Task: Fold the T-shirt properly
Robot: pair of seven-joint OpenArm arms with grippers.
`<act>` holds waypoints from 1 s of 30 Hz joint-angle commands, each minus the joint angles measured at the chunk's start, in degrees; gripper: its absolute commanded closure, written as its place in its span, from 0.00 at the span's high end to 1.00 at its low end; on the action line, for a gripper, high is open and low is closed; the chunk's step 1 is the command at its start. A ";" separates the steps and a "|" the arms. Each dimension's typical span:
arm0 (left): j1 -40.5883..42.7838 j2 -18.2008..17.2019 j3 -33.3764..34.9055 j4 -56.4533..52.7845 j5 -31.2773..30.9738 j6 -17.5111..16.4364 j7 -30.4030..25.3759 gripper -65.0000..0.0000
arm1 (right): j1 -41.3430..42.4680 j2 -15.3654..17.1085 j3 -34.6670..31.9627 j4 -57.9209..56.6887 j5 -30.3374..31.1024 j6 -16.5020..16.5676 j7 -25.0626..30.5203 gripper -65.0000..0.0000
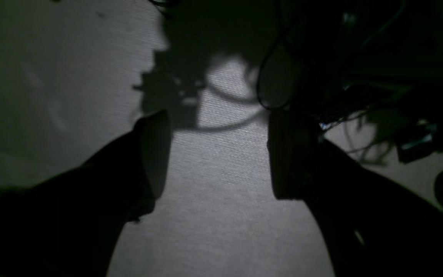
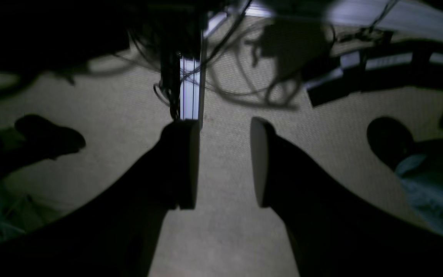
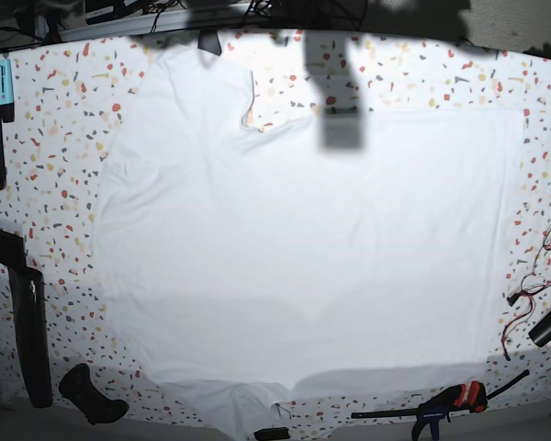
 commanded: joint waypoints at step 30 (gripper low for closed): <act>20.85 0.11 -0.22 32.63 -3.52 -2.05 0.46 0.59 | -31.26 8.94 1.62 42.01 -0.02 5.38 -8.44 0.35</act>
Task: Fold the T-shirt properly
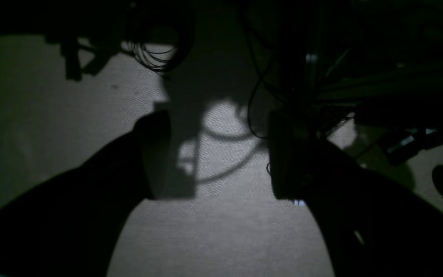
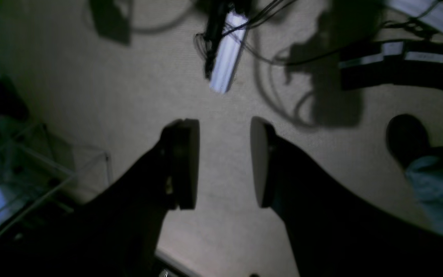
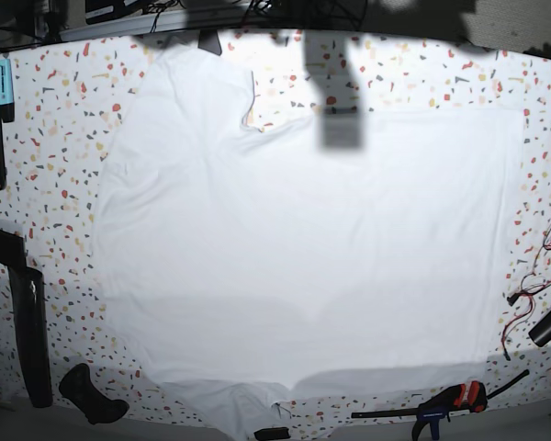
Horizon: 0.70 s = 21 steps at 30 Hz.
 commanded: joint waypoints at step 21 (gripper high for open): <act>7.39 0.20 -0.22 17.51 -13.05 -0.61 12.63 0.59 | -17.73 0.46 20.76 27.52 0.13 6.49 -1.36 0.35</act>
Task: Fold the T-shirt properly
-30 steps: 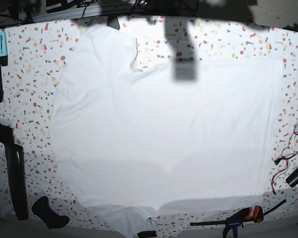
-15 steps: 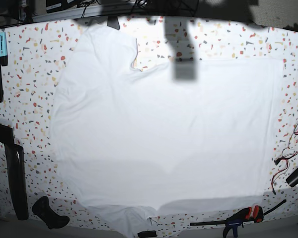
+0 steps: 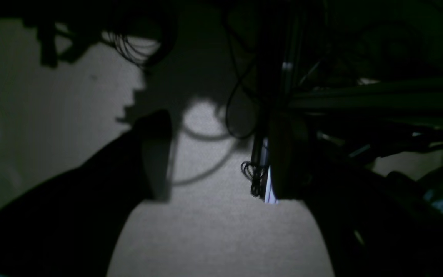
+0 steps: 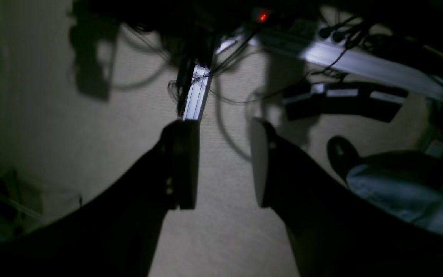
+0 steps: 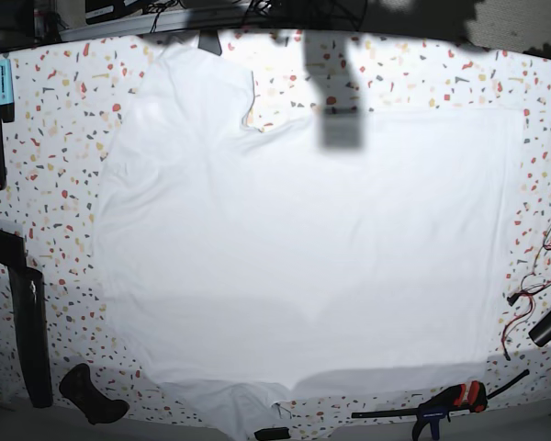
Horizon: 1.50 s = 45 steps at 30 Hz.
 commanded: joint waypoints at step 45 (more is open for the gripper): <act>-8.44 -0.59 -0.31 32.89 -0.59 -11.74 9.64 0.59 | 19.89 14.32 9.79 28.81 0.52 7.95 -2.34 0.35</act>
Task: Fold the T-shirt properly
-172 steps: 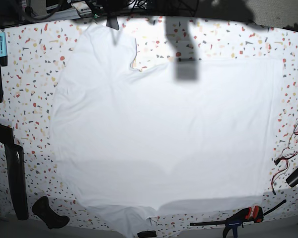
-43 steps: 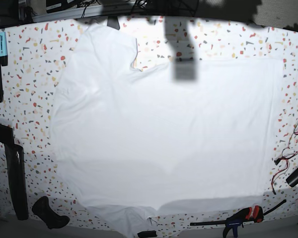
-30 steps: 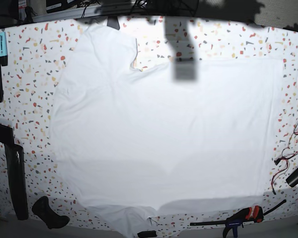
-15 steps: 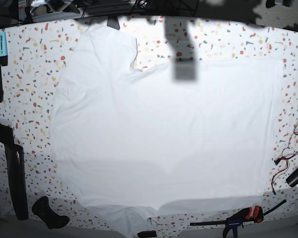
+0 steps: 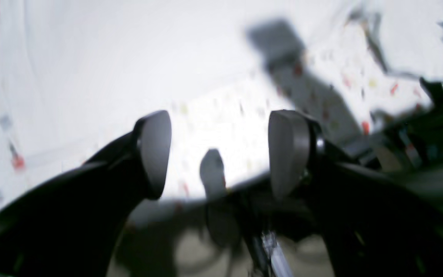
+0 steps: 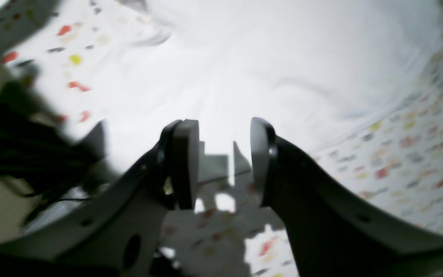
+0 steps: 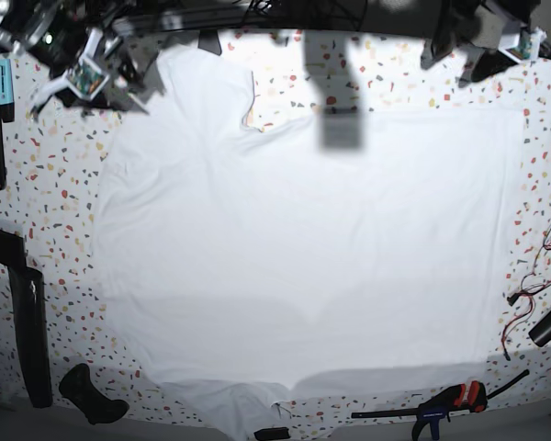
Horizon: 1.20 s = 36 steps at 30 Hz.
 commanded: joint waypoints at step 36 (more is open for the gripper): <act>-5.29 -18.08 -0.28 1.01 25.20 6.58 2.08 0.59 | 2.62 3.50 0.37 14.23 0.46 -0.05 -37.59 0.35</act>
